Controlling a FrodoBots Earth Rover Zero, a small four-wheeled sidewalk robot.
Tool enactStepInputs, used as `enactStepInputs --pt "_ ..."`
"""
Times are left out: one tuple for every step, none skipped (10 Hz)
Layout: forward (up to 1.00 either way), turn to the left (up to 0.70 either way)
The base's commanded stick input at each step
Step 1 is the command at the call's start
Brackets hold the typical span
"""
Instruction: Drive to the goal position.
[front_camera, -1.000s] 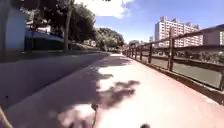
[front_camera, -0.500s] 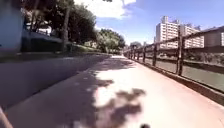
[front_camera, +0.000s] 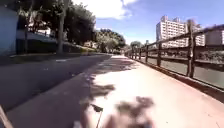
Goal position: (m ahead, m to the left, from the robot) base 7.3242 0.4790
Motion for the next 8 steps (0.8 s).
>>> enactStepInputs --pt "0.00 0.00" --pt "0.00 0.00" --pt "0.00 0.00" --pt "0.00 0.00" --pt "0.00 0.00" --pt "0.04 0.00" --pt "0.85 0.00" --pt "0.85 0.00"
